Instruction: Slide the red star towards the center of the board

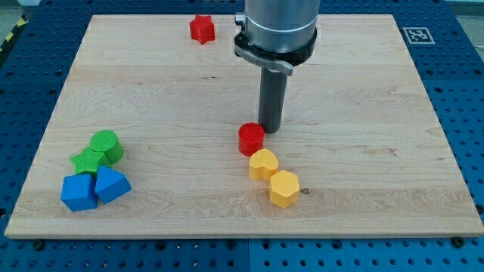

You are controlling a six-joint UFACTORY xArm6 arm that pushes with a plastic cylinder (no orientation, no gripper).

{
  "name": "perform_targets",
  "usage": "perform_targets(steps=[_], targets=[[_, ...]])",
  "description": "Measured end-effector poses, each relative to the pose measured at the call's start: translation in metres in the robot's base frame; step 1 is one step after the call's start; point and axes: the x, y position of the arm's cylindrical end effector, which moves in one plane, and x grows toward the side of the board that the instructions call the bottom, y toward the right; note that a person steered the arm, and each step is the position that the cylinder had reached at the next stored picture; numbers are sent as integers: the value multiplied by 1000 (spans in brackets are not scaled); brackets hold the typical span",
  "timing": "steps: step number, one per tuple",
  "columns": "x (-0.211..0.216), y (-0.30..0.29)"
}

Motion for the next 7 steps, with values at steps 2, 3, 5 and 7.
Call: perform_targets(steps=[2,3,5,7], targets=[[-14,-6],[-5,-13],[26,-34],[48,-34]])
